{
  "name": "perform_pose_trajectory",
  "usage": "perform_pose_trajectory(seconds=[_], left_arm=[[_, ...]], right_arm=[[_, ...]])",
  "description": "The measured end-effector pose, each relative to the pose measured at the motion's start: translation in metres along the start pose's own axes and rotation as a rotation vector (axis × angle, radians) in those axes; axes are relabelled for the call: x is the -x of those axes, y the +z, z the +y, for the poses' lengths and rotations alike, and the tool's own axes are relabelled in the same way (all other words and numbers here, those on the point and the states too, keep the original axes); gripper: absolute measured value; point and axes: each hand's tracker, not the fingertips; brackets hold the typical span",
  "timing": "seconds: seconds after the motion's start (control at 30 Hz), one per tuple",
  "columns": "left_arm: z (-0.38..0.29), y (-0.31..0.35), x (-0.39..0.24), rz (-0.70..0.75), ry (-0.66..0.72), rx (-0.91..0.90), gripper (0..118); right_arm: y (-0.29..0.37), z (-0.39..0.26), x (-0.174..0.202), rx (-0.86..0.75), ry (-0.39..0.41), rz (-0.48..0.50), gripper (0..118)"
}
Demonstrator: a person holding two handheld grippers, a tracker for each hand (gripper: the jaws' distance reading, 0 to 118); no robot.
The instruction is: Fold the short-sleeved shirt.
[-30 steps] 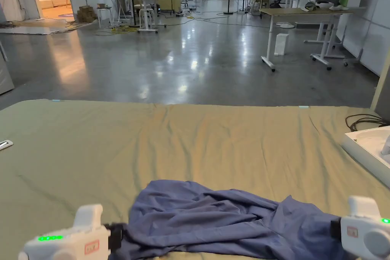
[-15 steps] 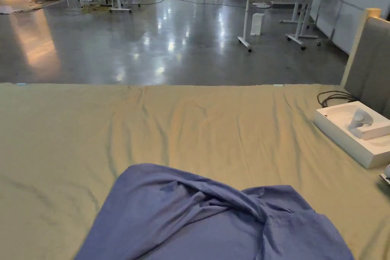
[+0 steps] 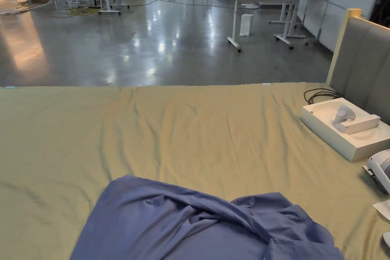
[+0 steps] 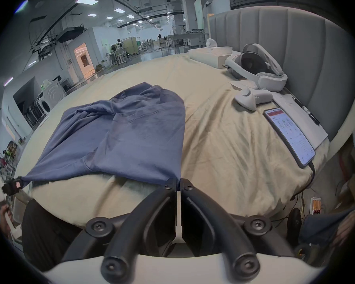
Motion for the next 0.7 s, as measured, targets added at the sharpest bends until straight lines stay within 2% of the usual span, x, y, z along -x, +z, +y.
perform_pose_trajectory(seconds=[0.17, 0.27, 0.3, 0.33, 0.37, 0.4, 0.43, 0.6, 0.67, 0.7], left_arm=[[-0.005, -0.008, 0.003, 0.002, 0.008, 0.008, 7], [-0.005, -0.014, 0.002, -0.006, 0.005, 0.031, 8], [-0.008, -0.014, 0.0, 0.0, -0.001, 0.03, 27], [-0.007, -0.015, -0.003, 0.017, -0.01, 0.031, 53], [-0.007, -0.012, -0.004, 0.03, -0.013, 0.032, 77], [-0.006, -0.007, -0.004, 0.03, -0.019, 0.019, 96], [-0.002, 0.001, -0.008, 0.041, -0.039, -0.019, 96], [0.044, 0.068, -0.056, 0.033, -0.146, -0.235, 96], [0.07, 0.102, -0.086, 0.005, -0.197, -0.37, 96], [0.078, 0.116, -0.099, 0.003, -0.203, -0.422, 96]], right_arm=[[0.004, 0.0, -0.017, 0.0, -0.038, -0.041, 0], [0.005, -0.002, -0.028, -0.007, -0.091, -0.009, 0], [0.005, -0.003, -0.03, -0.014, -0.098, -0.007, 0], [0.007, -0.004, -0.03, -0.02, -0.103, -0.01, 11], [0.009, -0.004, -0.03, -0.025, -0.104, -0.005, 32], [0.013, -0.003, -0.028, -0.04, -0.103, 0.019, 59], [0.017, -0.002, -0.026, -0.055, -0.096, 0.047, 68], [0.062, 0.024, 0.013, -0.232, 0.027, 0.097, 76], [0.088, 0.04, 0.031, -0.347, 0.039, 0.129, 83], [0.103, 0.048, 0.042, -0.395, 0.042, 0.145, 90]])
